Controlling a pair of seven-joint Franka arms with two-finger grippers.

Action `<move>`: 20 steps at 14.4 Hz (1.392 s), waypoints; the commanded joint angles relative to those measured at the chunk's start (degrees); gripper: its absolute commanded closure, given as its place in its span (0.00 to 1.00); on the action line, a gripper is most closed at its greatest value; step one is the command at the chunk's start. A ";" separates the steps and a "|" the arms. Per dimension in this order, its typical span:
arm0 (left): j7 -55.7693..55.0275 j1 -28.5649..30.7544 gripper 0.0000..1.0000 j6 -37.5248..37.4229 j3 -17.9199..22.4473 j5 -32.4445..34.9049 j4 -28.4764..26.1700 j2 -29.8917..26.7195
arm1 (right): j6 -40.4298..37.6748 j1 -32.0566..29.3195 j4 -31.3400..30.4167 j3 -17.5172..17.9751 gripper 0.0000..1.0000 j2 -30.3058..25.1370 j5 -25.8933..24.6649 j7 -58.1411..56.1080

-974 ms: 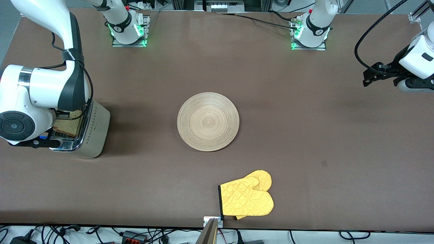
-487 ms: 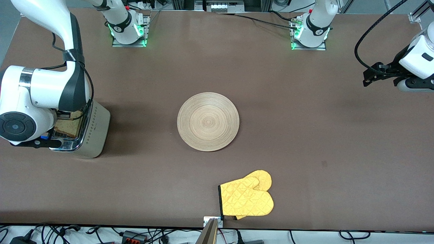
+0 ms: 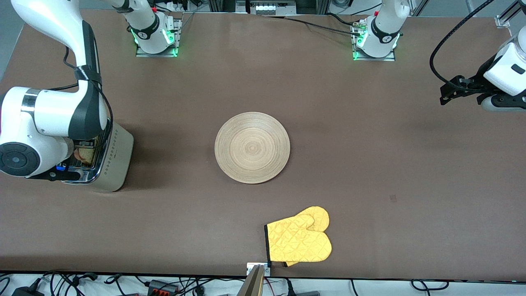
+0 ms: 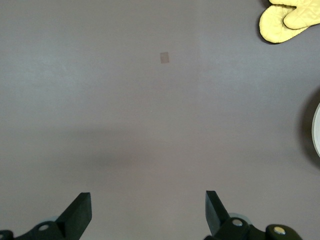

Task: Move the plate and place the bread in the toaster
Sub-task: 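Open the right gripper and raise it off the toaster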

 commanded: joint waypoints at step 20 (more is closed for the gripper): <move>-0.07 -0.07 0.00 -0.06 0.22 -1.02 0.92 0.36 | 6.30 -12.78 6.75 8.11 0.00 -11.24 18.18 -0.39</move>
